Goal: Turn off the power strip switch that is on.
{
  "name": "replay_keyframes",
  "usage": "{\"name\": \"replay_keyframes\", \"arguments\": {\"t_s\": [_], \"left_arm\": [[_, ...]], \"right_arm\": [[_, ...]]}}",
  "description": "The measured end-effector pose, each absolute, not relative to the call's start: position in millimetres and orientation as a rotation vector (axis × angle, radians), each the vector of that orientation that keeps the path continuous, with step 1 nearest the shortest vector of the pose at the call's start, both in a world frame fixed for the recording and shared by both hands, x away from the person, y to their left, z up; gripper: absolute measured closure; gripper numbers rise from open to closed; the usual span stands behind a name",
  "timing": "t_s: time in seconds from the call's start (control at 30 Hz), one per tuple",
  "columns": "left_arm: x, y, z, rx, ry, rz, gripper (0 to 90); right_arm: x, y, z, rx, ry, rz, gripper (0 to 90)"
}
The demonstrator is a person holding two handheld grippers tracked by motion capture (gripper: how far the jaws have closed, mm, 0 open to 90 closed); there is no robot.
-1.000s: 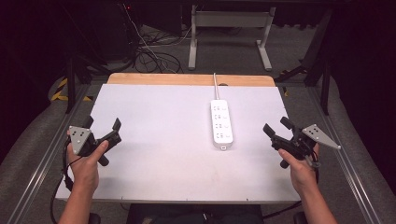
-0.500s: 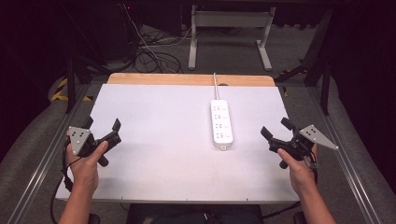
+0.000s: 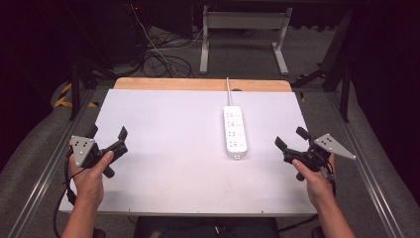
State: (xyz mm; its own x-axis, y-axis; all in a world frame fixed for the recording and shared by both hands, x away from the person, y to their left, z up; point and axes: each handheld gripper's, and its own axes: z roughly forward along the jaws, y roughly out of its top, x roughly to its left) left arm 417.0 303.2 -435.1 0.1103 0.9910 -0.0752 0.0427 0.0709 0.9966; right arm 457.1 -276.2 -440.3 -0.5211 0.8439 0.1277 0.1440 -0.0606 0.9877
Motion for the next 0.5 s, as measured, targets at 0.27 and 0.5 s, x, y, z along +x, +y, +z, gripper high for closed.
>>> {"name": "replay_keyframes", "arguments": {"t_s": [0.27,0.5], "left_arm": [[413.0,307.8,-434.9,1.223,1.194,1.057,6.3],[410.9,306.8,-435.0,1.225,1.191,1.058,6.3]], "right_arm": [[456.2,-274.5,-439.6,1.056,1.66,1.637,6.8],[453.7,-274.4,-439.7,1.068,1.649,1.665,7.9]]}}
